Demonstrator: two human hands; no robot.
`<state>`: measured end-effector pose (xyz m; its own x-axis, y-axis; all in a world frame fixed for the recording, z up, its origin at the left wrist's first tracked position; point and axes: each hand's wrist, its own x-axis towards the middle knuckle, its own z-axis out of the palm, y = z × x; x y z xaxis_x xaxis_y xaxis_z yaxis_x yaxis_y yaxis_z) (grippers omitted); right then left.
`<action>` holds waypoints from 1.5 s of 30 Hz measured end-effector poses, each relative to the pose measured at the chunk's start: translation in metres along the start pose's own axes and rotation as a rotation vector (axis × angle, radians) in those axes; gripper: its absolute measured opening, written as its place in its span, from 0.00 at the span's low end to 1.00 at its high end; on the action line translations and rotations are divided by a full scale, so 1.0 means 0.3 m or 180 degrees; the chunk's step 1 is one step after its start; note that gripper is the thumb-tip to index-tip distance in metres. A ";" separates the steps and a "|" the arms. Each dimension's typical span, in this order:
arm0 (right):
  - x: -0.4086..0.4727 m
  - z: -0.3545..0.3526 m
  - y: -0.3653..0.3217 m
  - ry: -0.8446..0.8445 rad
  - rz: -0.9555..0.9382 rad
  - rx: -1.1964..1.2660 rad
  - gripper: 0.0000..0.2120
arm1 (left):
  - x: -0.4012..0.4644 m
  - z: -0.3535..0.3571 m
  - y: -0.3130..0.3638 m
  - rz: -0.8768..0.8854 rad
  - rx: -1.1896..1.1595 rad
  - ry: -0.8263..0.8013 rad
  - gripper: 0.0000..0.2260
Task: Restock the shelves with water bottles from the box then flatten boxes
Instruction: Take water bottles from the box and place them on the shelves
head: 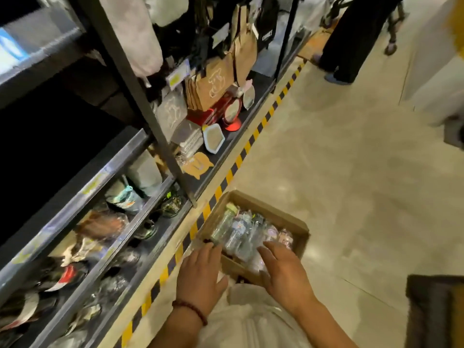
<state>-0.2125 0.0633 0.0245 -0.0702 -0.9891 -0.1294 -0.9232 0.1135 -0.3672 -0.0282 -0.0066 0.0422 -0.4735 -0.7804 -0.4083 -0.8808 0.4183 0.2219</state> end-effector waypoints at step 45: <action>0.264 1.624 1.179 -0.0377 0.4241 0.3154 0.57 | 1.284 1.649 0.208 -0.0926 -0.1487 -0.2092 0.45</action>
<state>-0.3606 0.0708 -0.5645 -0.4898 -0.1500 -0.8589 0.3409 0.8737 -0.3470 -0.2666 -0.0511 -0.5393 -0.2612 -0.3387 -0.9039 -0.9445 -0.1039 0.3118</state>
